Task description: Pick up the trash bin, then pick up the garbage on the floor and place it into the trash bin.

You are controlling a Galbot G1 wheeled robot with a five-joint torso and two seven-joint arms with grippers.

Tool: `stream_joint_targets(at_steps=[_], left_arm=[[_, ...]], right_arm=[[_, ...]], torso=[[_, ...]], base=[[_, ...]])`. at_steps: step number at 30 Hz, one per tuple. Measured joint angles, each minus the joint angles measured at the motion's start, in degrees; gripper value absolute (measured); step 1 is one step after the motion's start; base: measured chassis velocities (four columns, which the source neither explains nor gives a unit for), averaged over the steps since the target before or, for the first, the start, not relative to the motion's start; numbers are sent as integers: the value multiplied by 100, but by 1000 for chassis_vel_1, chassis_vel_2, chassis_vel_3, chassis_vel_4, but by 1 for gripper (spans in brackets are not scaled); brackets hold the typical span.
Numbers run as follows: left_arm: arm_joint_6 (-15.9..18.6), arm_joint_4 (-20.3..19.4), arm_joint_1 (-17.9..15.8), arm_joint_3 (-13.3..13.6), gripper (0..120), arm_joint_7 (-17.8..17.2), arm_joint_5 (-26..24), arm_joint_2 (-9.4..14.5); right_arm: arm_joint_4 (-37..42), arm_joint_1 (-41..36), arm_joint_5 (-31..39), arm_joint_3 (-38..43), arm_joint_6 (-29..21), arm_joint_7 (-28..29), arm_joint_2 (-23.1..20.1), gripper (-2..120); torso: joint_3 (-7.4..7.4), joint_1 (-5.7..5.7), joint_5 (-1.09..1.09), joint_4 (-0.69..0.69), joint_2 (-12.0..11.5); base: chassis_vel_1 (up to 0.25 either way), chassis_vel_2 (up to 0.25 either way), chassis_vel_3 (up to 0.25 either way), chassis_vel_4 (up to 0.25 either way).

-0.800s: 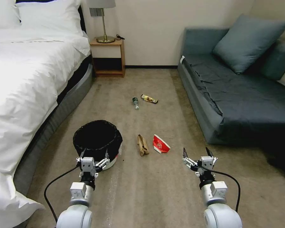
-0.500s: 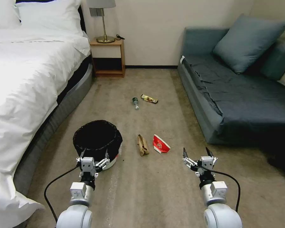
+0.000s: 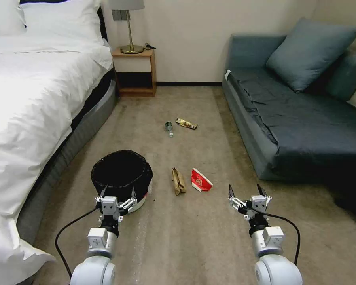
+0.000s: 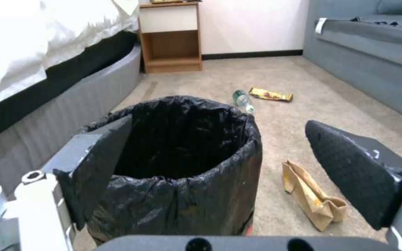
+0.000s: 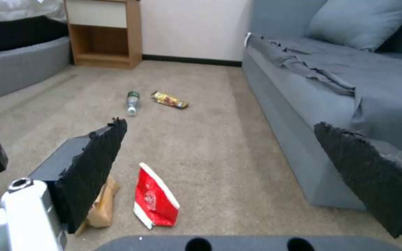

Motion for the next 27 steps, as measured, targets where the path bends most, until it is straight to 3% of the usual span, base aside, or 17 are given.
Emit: stream_joint_targets(at_steps=[13, 16, 20, 21, 22, 24, 27], left_arm=[[21, 0, -6, -7, 100, 1, -20, -1], [260, -54, -49, -66, 100, -9, -164, -30], [1166, -296, -229, -297, 100, -90, -695, -150], [1166, -296, -229, -297, 100, -90, -695, -150], [1415, -405, -261, -364, 100, -114, -862, -166], [1581, -650, -188, -450, 100, -86, -1030, -37], [1637, -746, -120, -487, 100, -52, -1068, 83]], right_arm=[[0, 0, -1, -1, -4, 5, 1, 100], [80, -17, -44, -27, -99, 133, 61, 100], [724, -167, -396, -280, -727, 1021, 511, 100], [724, -167, -396, -280, -727, 1021, 511, 100], [819, -197, -474, -303, -738, 1104, 531, 100], [893, -237, -536, -317, -709, 1152, 514, 100], [912, -297, -626, -329, -610, 1156, 461, 100]], torso=[[0, 0, 0, 0, 0], [0, 0, -1, 0, 0], [0, 0, -1, 0, 0], [0, 0, -1, 0, 0], [0, 0, -5, -1, 0], [0, 0, 5, -1, 0], [0, 0, -4, 0, 0]], base=[[0, 0, 0, 0], [0, 0, 0, 0], [0, 0, 0, 0], [0, 0, 0, 0], [0, 0, 0, 0], [0, 0, 0, 0], [0, 0, 0, 0]])
